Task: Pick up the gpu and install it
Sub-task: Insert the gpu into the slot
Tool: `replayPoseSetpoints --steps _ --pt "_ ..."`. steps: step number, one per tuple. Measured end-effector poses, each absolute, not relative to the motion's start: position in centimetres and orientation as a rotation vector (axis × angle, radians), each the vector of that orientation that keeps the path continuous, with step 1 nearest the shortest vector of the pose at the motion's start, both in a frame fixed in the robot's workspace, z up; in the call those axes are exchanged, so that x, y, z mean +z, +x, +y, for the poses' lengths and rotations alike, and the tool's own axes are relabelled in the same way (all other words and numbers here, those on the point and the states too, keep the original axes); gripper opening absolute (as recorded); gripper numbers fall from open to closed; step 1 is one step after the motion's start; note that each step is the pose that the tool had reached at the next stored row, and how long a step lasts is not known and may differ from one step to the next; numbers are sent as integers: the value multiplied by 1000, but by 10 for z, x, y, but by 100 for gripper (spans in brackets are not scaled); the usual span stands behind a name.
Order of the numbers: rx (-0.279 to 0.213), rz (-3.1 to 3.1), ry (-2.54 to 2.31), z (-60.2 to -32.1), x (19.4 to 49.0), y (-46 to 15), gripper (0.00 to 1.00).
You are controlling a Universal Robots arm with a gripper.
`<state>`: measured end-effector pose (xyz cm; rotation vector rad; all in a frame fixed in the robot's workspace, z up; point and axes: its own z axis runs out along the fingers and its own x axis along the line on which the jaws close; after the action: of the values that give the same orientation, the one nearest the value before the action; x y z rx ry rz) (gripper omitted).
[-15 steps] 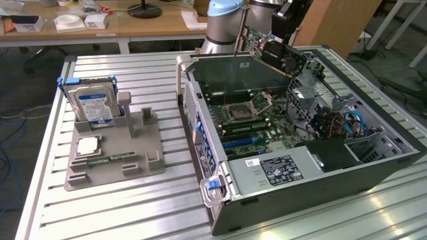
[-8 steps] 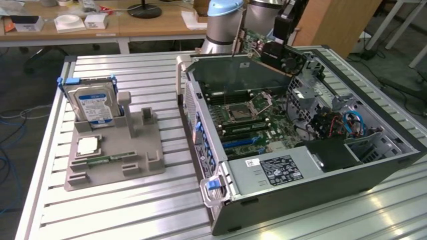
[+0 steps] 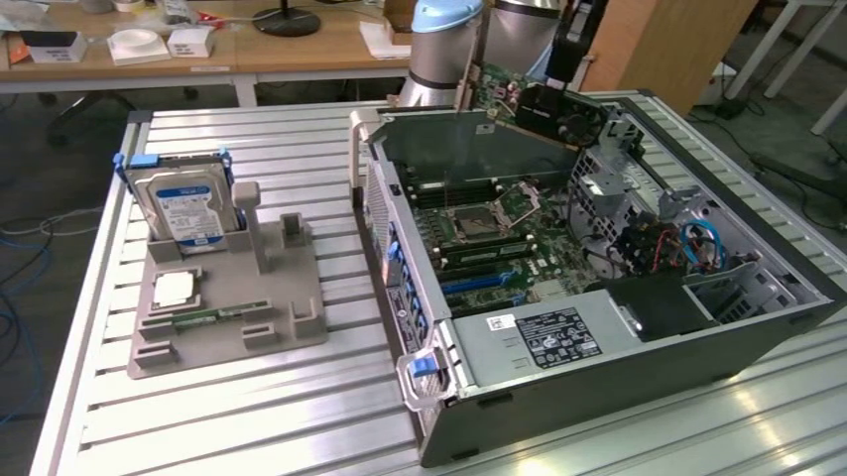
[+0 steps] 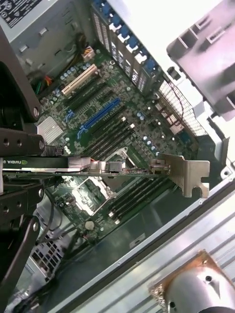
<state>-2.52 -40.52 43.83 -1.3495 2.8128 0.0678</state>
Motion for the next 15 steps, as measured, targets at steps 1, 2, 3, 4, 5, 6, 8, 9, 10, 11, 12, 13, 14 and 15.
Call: replayPoseSetpoints --steps 1,2,3,4,5,6,8,9,10,11,12,13,14,15 --pt "68 2801 -1375 -405 438 -25 26" --pt "68 2789 -1400 -405 438 -25 26" --pt "69 2776 -1427 -405 438 -25 26" --pt "69 2763 -1452 -405 438 -25 26" --pt "69 2750 -1477 -405 438 -25 26" --pt "70 2737 -1502 -405 437 -25 26" --pt "70 2710 -1552 -405 437 -25 26" --pt "70 2695 -1578 -405 437 -25 26" --pt "71 2681 -1602 -405 437 -25 26" --pt "71 2667 -1627 -405 437 -25 26" --pt "71 2653 -1650 -405 436 -25 26" --pt "71 2639 -1673 -405 436 -25 26" --pt "72 2626 -1695 -405 436 -25 26" --pt "72 2611 -1717 -405 436 -25 26"
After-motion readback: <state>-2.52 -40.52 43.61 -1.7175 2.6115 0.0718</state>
